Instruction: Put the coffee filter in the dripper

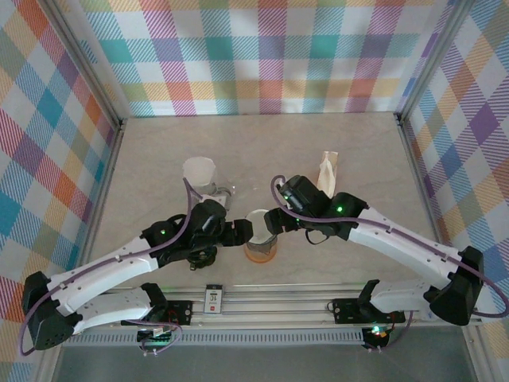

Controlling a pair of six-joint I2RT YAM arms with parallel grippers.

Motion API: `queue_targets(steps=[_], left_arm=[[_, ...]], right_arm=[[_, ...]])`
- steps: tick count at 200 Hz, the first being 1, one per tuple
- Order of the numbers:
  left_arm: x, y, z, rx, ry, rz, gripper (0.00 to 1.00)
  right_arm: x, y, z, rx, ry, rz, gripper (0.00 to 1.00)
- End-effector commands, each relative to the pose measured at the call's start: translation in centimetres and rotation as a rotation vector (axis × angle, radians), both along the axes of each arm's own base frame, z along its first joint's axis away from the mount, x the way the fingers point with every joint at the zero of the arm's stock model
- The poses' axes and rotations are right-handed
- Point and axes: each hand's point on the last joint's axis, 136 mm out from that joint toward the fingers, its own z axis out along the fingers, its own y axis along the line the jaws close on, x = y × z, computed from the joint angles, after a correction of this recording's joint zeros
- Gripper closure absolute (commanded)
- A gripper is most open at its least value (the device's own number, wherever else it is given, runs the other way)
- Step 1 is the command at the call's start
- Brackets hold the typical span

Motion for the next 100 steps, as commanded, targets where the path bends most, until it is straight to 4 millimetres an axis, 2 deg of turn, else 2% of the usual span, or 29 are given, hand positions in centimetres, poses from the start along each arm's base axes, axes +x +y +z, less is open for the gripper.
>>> queue_targets(steps=[1,14,42,62,100], left_arm=[[0.5,0.7,2.0,-0.045,-0.058,0.033,0.24],[0.5,1.7,2.7,-0.034,-0.078,0.056,0.24],[0.1,5.7,2.3,0.057,-0.077,0.165,0.27],[-0.6,9.1,0.7,0.13,-0.03,0.262,0.33],[-3.4,15.2,-3.8,0.242,0.13,0.448,0.41]], right_arm=[[0.2,-0.5,1.4,0.037,-0.041,-0.029,0.13],[0.1,-0.8,1.7,0.046,-0.052,-0.034,0.13],[-0.1,-1.4,2.0,0.06,-0.067,-0.044,0.13],[-0.3,-1.8,1.9,0.069,-0.071,-0.053,0.13],[-0.8,-2.6,1.1,0.078,-0.073,-0.064,0.13]])
